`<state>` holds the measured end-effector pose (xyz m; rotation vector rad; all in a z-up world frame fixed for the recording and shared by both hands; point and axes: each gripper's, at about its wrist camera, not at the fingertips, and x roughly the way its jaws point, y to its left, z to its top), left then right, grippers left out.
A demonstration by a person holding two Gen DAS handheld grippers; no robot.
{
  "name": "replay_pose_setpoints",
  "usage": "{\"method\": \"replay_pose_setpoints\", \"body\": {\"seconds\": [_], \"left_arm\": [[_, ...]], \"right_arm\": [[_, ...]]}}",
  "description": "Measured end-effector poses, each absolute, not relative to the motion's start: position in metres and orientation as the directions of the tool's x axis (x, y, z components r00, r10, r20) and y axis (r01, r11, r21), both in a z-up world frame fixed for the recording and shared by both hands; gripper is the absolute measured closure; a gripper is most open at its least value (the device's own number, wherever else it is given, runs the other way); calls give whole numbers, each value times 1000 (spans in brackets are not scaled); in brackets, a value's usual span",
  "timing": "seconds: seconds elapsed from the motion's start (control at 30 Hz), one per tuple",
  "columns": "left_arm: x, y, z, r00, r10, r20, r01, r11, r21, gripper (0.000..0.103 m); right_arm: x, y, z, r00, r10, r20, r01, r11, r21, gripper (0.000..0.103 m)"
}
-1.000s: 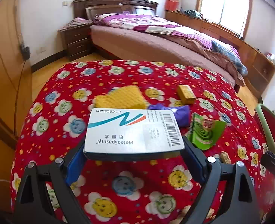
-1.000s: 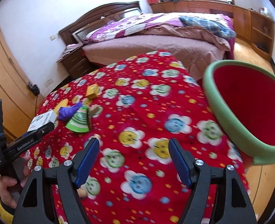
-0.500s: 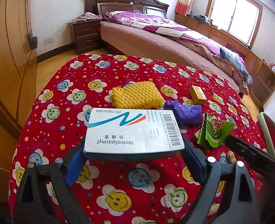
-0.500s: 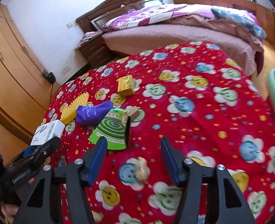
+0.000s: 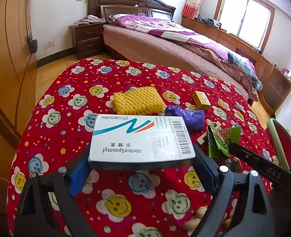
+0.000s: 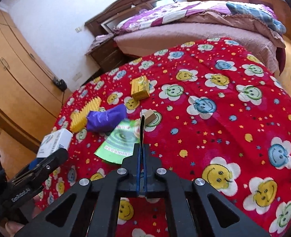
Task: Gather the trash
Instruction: 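Grasp the green mosquito-coil box with the right gripper while the left gripper holds the medicine box, then carry the green box to the bucket and open the right gripper while the left holds the medicine box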
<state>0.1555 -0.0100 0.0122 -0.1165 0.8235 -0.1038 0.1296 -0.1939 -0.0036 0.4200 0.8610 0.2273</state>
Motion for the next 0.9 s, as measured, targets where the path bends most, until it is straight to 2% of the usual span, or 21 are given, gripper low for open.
{"method": "replay_pose_setpoints", "body": {"seconds": [0.47,0.9], "left_arm": [[124,-20,35,700,-203,-685,90,976,-198,11],[101,-62,52,685,-299,-664,209,954,-215,11]], "right_arm": [[64,-228,41,765,321,-558,-16,876,482,102],[3,-289,59,845,150,-513,126,876,465,102]]}}
